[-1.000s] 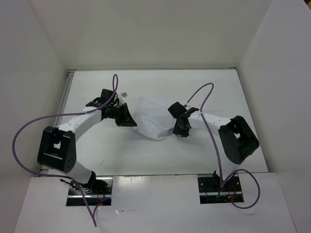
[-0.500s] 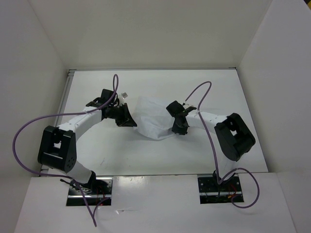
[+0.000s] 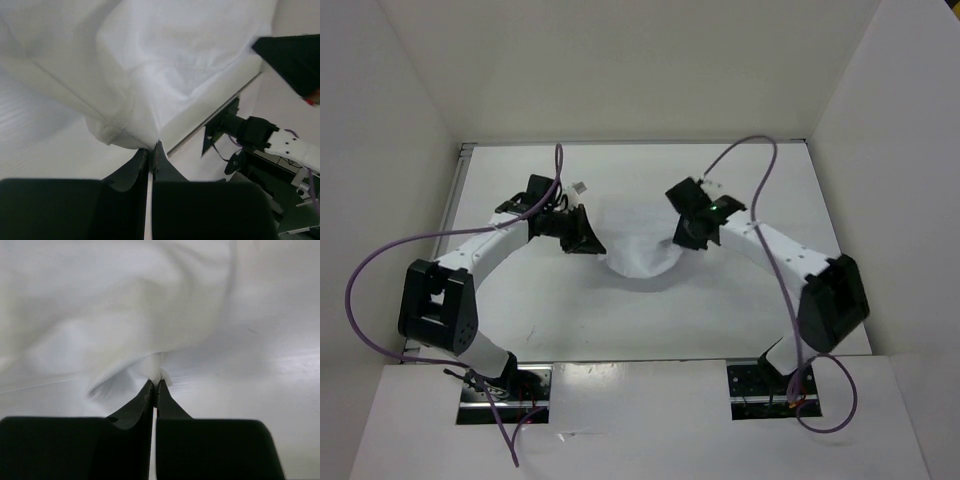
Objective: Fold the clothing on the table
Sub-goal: Flatten the skirt out, then fold the skirt
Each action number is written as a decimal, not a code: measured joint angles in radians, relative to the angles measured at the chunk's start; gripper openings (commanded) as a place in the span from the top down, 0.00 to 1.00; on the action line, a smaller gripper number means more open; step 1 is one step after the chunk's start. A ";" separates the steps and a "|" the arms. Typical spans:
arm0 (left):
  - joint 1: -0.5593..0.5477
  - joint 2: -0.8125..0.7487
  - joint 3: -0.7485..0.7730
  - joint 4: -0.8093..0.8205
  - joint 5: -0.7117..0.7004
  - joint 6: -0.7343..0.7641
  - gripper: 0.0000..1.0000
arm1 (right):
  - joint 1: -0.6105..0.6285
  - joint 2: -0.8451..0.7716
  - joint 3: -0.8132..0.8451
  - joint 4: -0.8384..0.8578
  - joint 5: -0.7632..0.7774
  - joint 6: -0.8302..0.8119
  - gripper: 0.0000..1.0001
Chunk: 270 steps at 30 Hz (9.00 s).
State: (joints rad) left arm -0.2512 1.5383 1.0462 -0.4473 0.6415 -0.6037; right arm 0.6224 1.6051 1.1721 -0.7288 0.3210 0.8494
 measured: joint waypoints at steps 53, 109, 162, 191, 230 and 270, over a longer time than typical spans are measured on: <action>-0.095 0.037 -0.155 0.065 -0.006 -0.106 0.98 | -0.546 -0.536 -0.478 -0.058 -0.881 -0.243 1.00; -0.010 -0.837 0.069 0.064 0.114 -0.275 0.96 | -0.296 -1.038 0.086 -0.134 -0.900 -0.128 1.00; 0.066 0.583 0.397 0.231 0.153 -0.207 0.97 | -0.687 0.305 0.269 0.024 -0.779 -0.430 1.00; 0.053 0.552 0.270 0.176 0.091 -0.180 0.97 | -0.592 0.303 0.125 0.003 -0.670 -0.435 1.00; 0.004 0.371 0.074 0.145 0.091 -0.146 0.98 | -0.583 0.179 0.036 -0.030 -0.605 -0.367 1.00; -0.075 0.328 0.237 0.193 -0.093 -0.148 0.91 | -0.547 0.250 0.166 -0.038 -0.422 -0.380 0.50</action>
State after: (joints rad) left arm -0.3260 1.8668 1.2827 -0.2546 0.5480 -0.7513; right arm 0.0757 1.8549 1.3376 -0.7666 -0.1013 0.4698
